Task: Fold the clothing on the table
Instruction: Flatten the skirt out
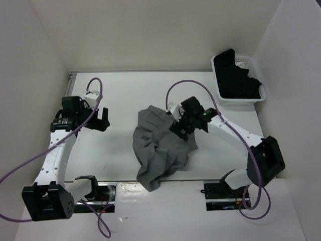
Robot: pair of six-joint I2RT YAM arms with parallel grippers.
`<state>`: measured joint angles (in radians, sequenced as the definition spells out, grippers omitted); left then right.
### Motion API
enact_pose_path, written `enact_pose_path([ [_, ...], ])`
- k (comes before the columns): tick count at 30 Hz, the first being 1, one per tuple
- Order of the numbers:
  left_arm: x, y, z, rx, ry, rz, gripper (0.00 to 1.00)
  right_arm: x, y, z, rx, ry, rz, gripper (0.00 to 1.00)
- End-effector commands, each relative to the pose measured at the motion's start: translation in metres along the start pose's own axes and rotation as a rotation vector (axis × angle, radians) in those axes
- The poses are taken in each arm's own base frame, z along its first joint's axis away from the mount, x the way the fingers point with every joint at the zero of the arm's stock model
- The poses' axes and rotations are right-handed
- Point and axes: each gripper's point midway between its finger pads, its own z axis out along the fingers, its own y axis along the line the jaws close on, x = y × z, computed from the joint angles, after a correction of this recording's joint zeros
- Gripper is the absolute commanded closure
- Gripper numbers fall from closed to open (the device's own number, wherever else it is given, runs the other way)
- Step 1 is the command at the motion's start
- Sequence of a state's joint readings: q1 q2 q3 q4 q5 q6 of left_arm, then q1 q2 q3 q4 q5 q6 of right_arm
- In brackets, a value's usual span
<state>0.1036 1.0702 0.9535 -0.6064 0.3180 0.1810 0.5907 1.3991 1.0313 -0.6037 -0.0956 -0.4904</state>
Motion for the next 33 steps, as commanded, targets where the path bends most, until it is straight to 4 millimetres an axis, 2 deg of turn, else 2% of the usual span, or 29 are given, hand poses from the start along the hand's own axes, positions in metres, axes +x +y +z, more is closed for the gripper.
enact_pose_path([
  [1, -0.001, 0.002, 0.002, 0.000, -0.003, 0.006, 0.00, -0.026, -0.030, 0.010, 0.114, -0.088, 0.027, 0.01],
  [5, -0.001, 0.005, -0.001, -0.020, -0.007, 0.009, 0.00, -0.033, -0.039, 0.026, 0.110, -0.085, 0.016, 0.02],
  [10, 0.000, 0.005, 0.001, -0.020, -0.007, 0.009, 0.00, -0.023, -0.057, 0.045, 0.108, -0.060, 0.038, 0.03],
  [12, 0.002, 0.006, 0.003, -0.018, 0.003, 0.006, 0.00, -0.023, -0.058, 0.053, 0.082, -0.056, 0.037, 0.03],
  [14, 0.003, 0.006, 0.005, -0.016, 0.011, 0.003, 0.00, -0.013, -0.062, 0.060, 0.072, -0.033, 0.058, 0.05],
  [16, 0.003, 0.006, 0.005, -0.016, 0.011, 0.003, 0.00, -0.017, -0.064, 0.062, 0.076, -0.040, 0.048, 0.05],
  [17, 0.003, 0.006, 0.005, -0.016, 0.011, 0.003, 0.00, -0.012, -0.067, 0.064, 0.078, -0.031, 0.058, 0.06],
  [23, 0.005, 0.006, 0.007, -0.013, 0.020, 0.000, 0.00, -0.002, -0.062, 0.078, 0.035, -0.006, 0.062, 0.10],
  [26, 0.005, 0.006, 0.007, -0.013, 0.020, 0.000, 0.00, -0.007, -0.060, 0.077, 0.012, -0.019, 0.053, 0.14],
  [30, 0.005, 0.008, 0.007, -0.022, 0.022, 0.000, 0.00, 0.001, -0.052, 0.083, -0.026, 0.006, 0.051, 0.18],
  [33, 0.005, 0.008, 0.007, -0.022, 0.022, 0.000, 0.00, 0.008, -0.047, 0.089, -0.052, 0.029, 0.057, 0.28],
])
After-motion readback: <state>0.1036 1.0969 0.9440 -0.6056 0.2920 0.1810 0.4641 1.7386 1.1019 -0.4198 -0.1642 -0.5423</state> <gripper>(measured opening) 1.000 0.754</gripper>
